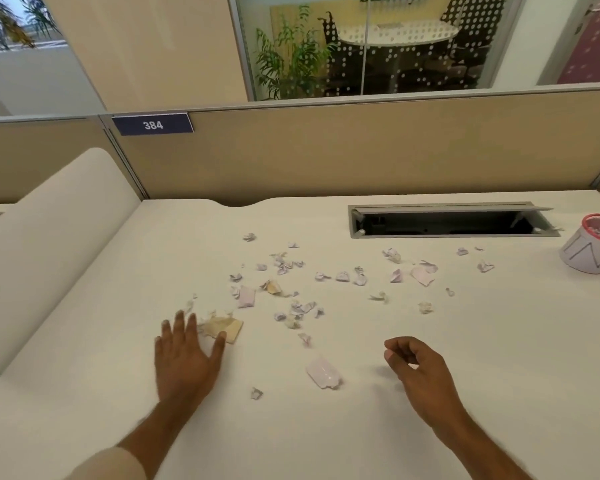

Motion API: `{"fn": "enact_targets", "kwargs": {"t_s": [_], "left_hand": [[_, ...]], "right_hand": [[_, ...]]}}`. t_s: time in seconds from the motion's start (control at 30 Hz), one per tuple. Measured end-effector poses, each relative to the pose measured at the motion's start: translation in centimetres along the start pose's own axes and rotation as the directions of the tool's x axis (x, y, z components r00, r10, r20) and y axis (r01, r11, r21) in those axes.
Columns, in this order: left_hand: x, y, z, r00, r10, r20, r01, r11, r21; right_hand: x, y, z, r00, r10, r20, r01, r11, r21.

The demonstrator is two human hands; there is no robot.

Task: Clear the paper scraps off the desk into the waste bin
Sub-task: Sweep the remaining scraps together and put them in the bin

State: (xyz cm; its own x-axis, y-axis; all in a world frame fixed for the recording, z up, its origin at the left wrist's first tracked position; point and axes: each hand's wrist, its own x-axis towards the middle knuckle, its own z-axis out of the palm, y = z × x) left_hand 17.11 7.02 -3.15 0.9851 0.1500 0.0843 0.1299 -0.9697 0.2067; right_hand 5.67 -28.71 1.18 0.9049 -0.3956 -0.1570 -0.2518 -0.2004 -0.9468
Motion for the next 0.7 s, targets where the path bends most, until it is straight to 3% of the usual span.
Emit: {"fn": "enact_targets", "kwargs": {"t_s": [0.17, 0.37, 0.47, 0.53, 0.63, 0.7], "left_hand": [[4.3, -3.0, 0.8, 0.997, -0.041, 0.059, 0.042, 0.999, -0.014], [7.0, 0.3, 2.9, 0.971, 0.193, 0.144, -0.191, 0.981, -0.025], [6.6, 4.3, 4.1, 0.917, 0.368, 0.153, -0.364, 0.930, -0.051], [6.1, 7.0, 4.7, 0.882, 0.442, 0.163, -0.435, 0.897, -0.081], [5.0, 10.4, 5.1, 0.807, 0.559, 0.193, -0.542, 0.829, -0.137], [4.4, 12.3, 5.2, 0.721, 0.662, 0.204, -0.630, 0.749, -0.205]], "right_hand": [[0.2, 0.2, 0.9, 1.000, 0.010, 0.019, -0.009, 0.998, -0.066], [1.6, 0.9, 1.2, 1.000, 0.021, -0.004, -0.021, 0.992, -0.124], [2.6, 1.6, 1.8, 0.999, -0.019, -0.028, 0.014, 0.983, -0.184], [3.6, 2.0, 2.1, 0.993, -0.106, -0.049, 0.084, 0.941, -0.328], [5.3, 2.6, 2.5, 0.955, -0.290, -0.062, 0.202, 0.789, -0.580], [6.4, 2.9, 2.7, 0.944, -0.326, -0.056, 0.204, 0.707, -0.677]]}}
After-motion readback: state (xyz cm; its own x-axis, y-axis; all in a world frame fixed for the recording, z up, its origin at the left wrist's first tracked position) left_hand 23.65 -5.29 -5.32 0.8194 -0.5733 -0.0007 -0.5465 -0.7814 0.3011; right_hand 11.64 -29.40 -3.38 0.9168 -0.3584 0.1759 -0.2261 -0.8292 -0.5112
